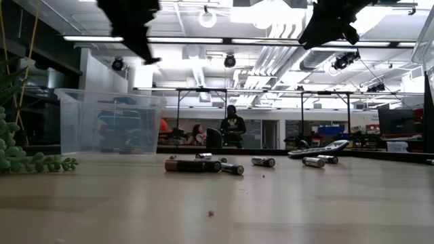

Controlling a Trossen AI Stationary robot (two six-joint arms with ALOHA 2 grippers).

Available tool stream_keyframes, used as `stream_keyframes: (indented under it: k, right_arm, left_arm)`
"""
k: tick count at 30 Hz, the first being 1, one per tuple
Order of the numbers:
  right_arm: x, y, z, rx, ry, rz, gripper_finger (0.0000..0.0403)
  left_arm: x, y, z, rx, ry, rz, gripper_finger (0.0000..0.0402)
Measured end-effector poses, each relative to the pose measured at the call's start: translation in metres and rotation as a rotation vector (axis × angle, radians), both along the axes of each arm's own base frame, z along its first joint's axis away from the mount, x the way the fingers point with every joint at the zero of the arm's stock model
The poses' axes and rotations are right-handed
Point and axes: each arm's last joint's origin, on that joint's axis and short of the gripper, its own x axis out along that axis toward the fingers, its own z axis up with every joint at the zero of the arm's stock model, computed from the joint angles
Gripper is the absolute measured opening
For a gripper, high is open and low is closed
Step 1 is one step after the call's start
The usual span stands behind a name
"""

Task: Sort batteries
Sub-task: Put the black battery into the top transparent bin

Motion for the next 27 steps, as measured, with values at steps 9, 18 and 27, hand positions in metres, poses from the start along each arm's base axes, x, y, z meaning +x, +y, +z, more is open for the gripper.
stream_keyframes:
  k: [9, 18, 27]
  right_arm:
    - [0.0, -0.005, 0.0, 0.016, -0.017, -0.044, 0.0108]
    - [0.0, -0.004, 0.0, 0.037, -0.018, -0.017, 0.0108]
    - [0.0, -0.004, 0.0, 0.039, -0.013, -0.003, 0.0108]
  left_arm:
    - [-0.047, 0.051, 0.001, -0.056, 0.098, 0.138, 0.008]
    - [-0.028, 0.066, 0.012, -0.214, -0.078, -0.018, 0.0218]
    - [0.062, -0.008, -0.017, -0.24, 0.122, -0.66, 0.024]
